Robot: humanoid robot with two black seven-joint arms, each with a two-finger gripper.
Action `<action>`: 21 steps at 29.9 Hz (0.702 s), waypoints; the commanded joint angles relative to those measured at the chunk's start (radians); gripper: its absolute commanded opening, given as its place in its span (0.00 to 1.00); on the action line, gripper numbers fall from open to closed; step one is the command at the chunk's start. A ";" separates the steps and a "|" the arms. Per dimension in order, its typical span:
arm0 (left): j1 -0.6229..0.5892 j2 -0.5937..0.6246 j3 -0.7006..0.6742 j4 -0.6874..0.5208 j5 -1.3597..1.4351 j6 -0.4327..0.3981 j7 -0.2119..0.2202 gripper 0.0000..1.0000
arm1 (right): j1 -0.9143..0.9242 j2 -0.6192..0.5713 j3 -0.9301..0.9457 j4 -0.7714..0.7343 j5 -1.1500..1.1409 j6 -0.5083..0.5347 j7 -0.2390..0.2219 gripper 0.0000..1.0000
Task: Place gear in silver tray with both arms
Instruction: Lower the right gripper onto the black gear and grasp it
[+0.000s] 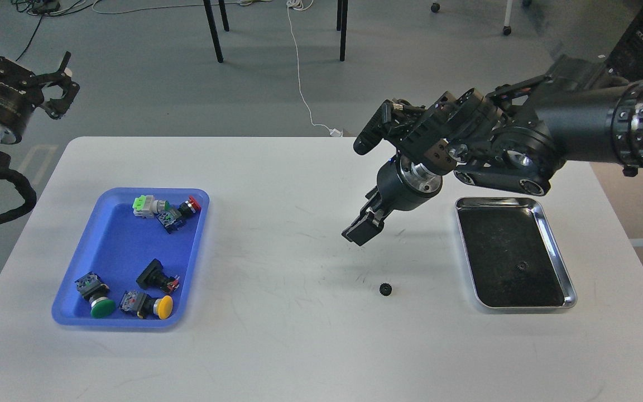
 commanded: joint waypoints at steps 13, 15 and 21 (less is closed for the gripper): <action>0.000 0.003 0.009 0.000 0.003 -0.015 0.001 0.98 | -0.107 0.043 -0.122 0.024 -0.003 -0.008 0.000 0.85; 0.001 0.003 0.015 0.000 0.005 -0.015 0.003 0.98 | -0.117 0.043 -0.123 0.021 -0.005 -0.008 0.000 0.81; 0.003 0.004 0.017 0.000 0.006 -0.015 0.003 0.98 | -0.141 0.043 -0.123 0.013 -0.009 -0.018 0.000 0.71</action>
